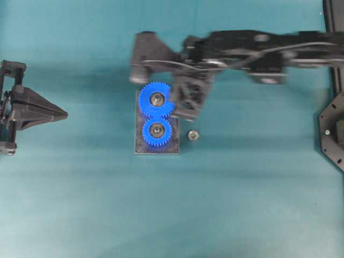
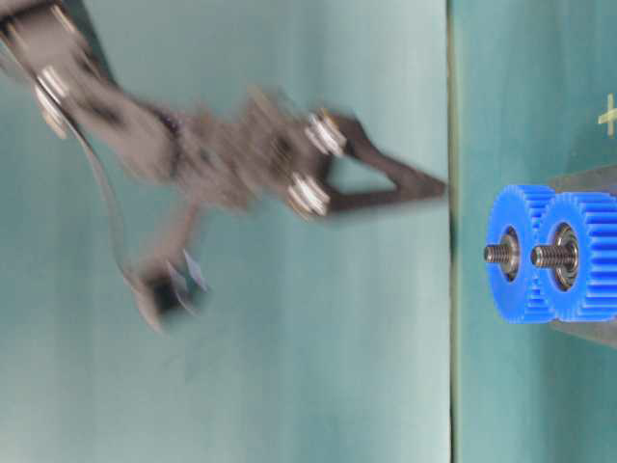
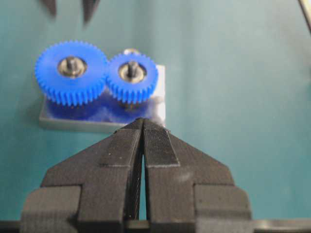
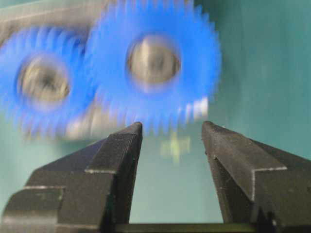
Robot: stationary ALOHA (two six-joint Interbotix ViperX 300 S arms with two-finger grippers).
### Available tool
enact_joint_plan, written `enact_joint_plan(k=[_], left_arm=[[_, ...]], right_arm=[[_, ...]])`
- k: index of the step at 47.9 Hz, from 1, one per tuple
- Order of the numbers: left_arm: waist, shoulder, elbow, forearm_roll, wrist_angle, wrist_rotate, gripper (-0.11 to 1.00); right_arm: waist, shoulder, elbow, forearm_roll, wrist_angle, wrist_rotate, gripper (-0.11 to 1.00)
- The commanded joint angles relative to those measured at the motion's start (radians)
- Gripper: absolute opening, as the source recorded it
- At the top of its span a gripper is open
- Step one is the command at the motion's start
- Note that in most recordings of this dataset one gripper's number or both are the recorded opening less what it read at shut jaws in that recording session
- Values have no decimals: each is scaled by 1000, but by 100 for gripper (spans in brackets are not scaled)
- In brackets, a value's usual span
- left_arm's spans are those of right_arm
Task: Insert the washer onto the shaft.
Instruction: 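Move the right gripper to the lower silver washer and grasp it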
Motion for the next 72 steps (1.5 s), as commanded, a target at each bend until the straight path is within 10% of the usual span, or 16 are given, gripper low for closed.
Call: enact_joint_plan(k=[1,22,72], left_arm=[[2,3,-11,2,0,2,0],[2,0,-14,2,0,2,0],[6,-5,-11,2,0,2,0]], right_arm=[[29,-81,55,5,-23,23,56],[167,6,291,25,-353,69,74],[166,103,321,17,-442,91,72]])
